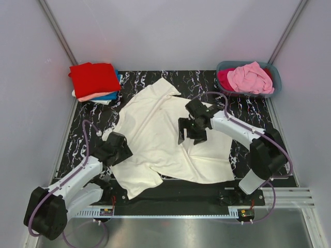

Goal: Fold and stack the t-shirts
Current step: Flatten the tshirt out

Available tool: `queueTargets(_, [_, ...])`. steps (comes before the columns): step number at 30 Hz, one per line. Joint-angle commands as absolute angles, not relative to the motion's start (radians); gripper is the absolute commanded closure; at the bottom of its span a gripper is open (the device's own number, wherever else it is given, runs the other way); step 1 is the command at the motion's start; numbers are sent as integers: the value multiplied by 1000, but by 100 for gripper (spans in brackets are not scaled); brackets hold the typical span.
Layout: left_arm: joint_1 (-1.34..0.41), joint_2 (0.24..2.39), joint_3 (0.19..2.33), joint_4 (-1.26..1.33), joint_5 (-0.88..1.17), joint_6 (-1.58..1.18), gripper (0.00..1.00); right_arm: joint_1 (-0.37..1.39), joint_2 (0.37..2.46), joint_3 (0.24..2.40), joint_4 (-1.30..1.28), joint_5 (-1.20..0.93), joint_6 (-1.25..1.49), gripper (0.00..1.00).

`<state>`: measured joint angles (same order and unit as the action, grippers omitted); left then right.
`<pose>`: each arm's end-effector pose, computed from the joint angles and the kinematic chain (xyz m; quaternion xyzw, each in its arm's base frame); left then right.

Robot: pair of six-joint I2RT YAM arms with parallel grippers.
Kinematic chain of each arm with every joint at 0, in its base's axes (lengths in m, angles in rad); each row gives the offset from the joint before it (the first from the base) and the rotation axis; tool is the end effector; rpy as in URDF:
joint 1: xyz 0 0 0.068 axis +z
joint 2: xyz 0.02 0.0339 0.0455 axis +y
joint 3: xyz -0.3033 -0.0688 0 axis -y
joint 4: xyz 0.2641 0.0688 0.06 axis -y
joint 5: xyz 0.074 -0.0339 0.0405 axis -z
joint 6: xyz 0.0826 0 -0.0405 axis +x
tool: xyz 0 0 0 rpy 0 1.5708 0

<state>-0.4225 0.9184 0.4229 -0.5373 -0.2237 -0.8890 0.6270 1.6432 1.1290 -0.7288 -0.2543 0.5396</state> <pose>0.1680 -0.0554 0.1490 -0.2503 0.9252 -0.0758 0.2749 0.2720 0.2227 0.1926 -0.0634 0.9768 0.1936 0.0662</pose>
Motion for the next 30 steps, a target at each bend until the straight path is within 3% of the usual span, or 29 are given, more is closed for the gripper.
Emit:
queueTargets(1, [-417, 922, 403, -540, -255, -893, 36, 609, 1572, 1310, -908, 29, 437, 16])
queueTargets(5, [-428, 888, 327, -364, -172, -899, 40, 533, 1601, 1425, -945, 204, 391, 30])
queueTargets(11, [-465, 899, 273, -255, -181, -905, 41, 345, 1762, 1518, -920, 199, 324, 39])
queueTargets(20, [-486, 962, 265, -187, -190, -899, 44, 275, 2037, 1660, -859, 218, 364, 52])
queueTargets(30, [-500, 936, 245, -172, -206, -911, 46, 219, 2149, 1752, -850, 255, 359, 55])
